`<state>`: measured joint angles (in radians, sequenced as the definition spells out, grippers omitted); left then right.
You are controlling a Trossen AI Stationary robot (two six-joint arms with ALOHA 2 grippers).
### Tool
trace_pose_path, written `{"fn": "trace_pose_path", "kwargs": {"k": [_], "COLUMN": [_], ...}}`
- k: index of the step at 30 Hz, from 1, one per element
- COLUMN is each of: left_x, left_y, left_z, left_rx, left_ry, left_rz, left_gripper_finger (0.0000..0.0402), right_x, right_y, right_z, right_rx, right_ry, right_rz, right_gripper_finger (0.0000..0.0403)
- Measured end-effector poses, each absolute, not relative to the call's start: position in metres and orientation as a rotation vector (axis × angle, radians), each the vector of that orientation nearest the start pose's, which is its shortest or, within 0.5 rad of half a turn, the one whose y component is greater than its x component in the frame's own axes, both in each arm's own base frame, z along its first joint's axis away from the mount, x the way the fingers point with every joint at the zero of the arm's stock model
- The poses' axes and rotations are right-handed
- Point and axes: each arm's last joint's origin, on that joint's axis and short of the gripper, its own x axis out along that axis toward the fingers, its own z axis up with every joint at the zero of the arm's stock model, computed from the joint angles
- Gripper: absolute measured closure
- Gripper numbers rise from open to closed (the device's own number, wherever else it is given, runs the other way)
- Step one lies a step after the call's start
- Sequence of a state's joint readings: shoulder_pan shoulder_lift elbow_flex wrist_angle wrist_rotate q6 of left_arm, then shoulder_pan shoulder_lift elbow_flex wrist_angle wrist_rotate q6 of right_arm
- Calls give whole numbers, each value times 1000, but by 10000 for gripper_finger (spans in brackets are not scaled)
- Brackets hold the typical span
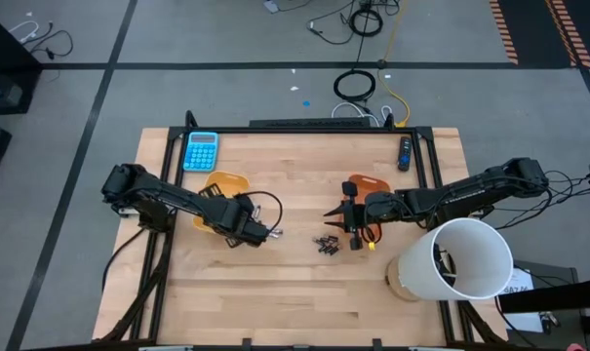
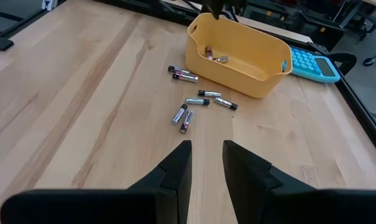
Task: Sort batteries
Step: Put the black battery into the orange bin
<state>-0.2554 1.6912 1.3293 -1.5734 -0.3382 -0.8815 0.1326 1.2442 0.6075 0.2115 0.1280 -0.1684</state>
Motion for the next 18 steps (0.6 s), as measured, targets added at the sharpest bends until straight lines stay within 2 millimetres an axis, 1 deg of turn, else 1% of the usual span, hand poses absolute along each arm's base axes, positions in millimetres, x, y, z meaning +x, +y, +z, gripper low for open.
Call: {"fn": "trace_pose_path", "kwargs": {"k": [3,6,8,10,14,16,18], "left_x": [263,271,277,284,293,294,294], "left_y": [-60,-69,-77,-84,-97,-103,-108], "left_z": [248,254,254,254,249,244,238], "left_rx": [-40,-48,-32,22,139,188,227], "left_ry": [1588,1475,1387,1272,1042,977,926], "left_rz": [824,745,688,664,674,668,665], "left_gripper_finger": [191,189,189,188,188,187,187], "right_x": [254,253,255,260,275,286,297], "right_y": [30,33,41,52,70,77,80], "right_z": [216,214,218,222,224,224,220], "right_rx": [-217,-187,-209,-266,-333,-356,-375], "right_ry": [426,478,514,559,657,709,788], "right_rz": [40,35,12,3,73,88,104], "right_gripper_finger": [319,319,319,318,311,304,296]}}
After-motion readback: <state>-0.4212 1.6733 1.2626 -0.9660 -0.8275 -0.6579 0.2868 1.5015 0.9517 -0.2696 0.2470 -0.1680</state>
